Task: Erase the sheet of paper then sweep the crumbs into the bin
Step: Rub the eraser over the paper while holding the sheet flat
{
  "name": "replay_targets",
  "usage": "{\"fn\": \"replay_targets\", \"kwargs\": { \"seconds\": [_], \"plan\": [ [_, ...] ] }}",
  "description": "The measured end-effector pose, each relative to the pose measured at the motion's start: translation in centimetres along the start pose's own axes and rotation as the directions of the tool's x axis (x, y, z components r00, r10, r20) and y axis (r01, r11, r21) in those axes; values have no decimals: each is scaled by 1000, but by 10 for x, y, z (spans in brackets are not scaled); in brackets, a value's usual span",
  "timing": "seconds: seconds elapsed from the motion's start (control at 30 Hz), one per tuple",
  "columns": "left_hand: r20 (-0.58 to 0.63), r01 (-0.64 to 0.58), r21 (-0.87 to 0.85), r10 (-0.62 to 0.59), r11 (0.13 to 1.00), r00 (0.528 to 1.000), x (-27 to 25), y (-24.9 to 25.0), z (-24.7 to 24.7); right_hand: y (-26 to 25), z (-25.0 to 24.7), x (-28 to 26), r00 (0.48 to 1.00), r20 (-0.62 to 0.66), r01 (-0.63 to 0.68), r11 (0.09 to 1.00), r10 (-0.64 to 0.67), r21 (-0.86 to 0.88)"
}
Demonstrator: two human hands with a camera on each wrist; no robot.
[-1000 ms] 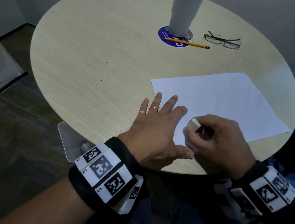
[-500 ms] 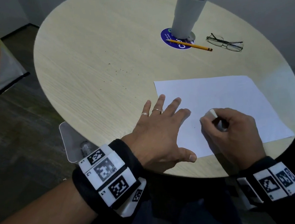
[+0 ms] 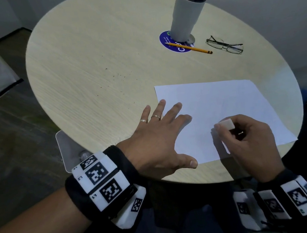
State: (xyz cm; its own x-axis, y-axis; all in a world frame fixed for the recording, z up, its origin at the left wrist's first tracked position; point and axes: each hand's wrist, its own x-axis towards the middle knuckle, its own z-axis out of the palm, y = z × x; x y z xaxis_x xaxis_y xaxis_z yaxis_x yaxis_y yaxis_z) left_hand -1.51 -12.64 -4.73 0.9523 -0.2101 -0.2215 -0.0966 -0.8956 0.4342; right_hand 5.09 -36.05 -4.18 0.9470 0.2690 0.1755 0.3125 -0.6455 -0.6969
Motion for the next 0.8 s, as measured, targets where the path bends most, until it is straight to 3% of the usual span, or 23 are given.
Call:
{"fn": "replay_targets", "kwargs": {
  "seconds": [0.2,0.37,0.43,0.53,0.6,0.7,0.8],
  "plan": [
    [-2,-9,42,9,999,1000,-3,1,-1,10,-10,-1,999,-24,20,994,-23,-107],
    [-8,1,121,0,993,1000,-7,18,3,34,-18,21,991,-52,-120,993,121,14],
    [-20,-55,147,59,988,998,-8,39,13,37,-16,20,990,-50,-130,991,131,16],
    [84,-252,173,241,952,967,-9,75,32,39,-14,18,993,-50,-104,994,106,35],
    [169,-322,172,295,931,941,-5,86,38,39,-15,17,993,-49,-104,992,108,74],
    [221,-341,231,292,911,930,2,82,35,36,-19,16,994,-20,-102,993,103,51],
    [251,-250,240,189,938,949,3,64,23,35,-22,17,996,5,-85,995,85,44]
  ]
}}
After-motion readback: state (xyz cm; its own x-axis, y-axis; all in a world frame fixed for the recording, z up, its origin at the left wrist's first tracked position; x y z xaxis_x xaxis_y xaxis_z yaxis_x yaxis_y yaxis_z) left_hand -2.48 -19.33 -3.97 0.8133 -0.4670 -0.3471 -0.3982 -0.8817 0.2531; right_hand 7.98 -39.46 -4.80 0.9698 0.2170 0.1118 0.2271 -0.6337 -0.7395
